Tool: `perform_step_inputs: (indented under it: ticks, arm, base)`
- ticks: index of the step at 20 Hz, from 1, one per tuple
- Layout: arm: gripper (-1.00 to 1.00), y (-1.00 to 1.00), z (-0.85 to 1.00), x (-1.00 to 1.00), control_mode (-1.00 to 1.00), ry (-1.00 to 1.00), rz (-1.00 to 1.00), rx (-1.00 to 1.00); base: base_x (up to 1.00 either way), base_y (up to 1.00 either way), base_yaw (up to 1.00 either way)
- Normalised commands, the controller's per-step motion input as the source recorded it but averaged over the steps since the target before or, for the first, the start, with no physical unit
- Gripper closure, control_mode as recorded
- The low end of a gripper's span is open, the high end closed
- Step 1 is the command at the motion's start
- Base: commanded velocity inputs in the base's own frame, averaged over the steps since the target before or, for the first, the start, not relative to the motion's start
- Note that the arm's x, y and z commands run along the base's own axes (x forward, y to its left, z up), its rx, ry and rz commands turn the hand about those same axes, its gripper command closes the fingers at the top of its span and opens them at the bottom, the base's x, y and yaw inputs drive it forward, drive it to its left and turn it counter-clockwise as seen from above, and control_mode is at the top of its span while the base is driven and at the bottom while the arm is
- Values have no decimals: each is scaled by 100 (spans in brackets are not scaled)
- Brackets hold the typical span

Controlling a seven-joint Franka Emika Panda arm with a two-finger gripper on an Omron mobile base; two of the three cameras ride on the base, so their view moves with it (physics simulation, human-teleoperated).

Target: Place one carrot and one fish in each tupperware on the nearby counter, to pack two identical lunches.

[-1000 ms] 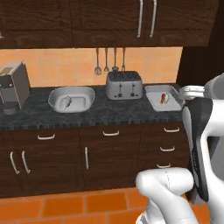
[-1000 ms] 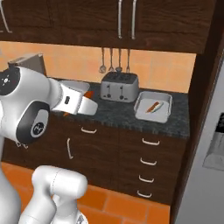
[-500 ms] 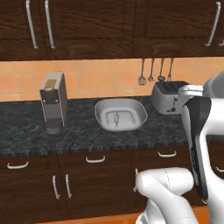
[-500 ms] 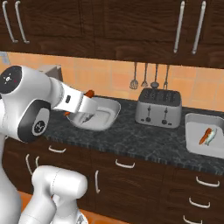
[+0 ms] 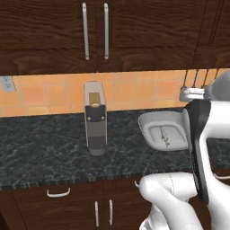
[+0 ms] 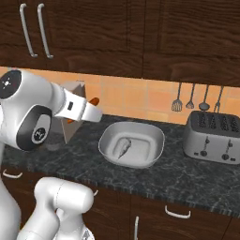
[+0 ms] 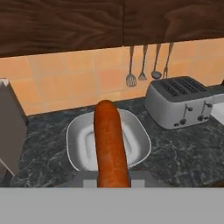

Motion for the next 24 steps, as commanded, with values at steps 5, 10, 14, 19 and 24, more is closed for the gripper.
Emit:
perform_step_inputs:
  ticks: [5, 10, 14, 19, 24]
  arm:
    - [100, -49, -98, 0, -100, 16, -2, 9]
    - [100, -46, -88, 70, -100, 4, 0, 5]
    - [100, -21, -82, 100, -100, 10, 0, 0]
    - [100, -15, -72, 100, -100, 16, 0, 0]
    - [100, -32, -64, 100, -100, 18, 0, 3]
  base:
    - [0, 0, 0]
    - [0, 0, 0]
    - [0, 0, 0]
    - [0, 0, 0]
    - [0, 0, 0]
